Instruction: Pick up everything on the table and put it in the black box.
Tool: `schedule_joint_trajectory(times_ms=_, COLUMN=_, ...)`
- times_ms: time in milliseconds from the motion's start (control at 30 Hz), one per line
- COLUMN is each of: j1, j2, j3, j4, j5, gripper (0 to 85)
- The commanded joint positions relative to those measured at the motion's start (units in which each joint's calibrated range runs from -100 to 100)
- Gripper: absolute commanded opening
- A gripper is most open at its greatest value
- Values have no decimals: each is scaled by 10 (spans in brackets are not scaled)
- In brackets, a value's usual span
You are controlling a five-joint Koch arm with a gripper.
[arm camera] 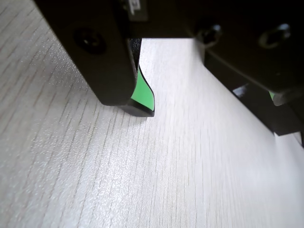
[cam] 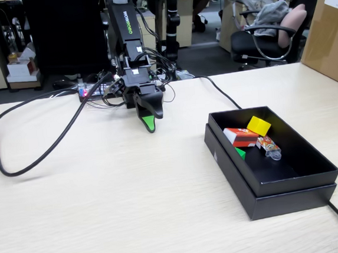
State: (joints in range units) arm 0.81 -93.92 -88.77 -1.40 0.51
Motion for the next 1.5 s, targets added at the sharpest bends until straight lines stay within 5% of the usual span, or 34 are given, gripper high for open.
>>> schedule_joint_trajectory(times_ms=0, j1=2, j2=-10, j3=-14, j4=3, j5=0, gripper=475)
schedule_joint_trajectory(times_ms=1467, j1=-1, j2=-29, j3=-72, j4=32, j5=-6, gripper=488)
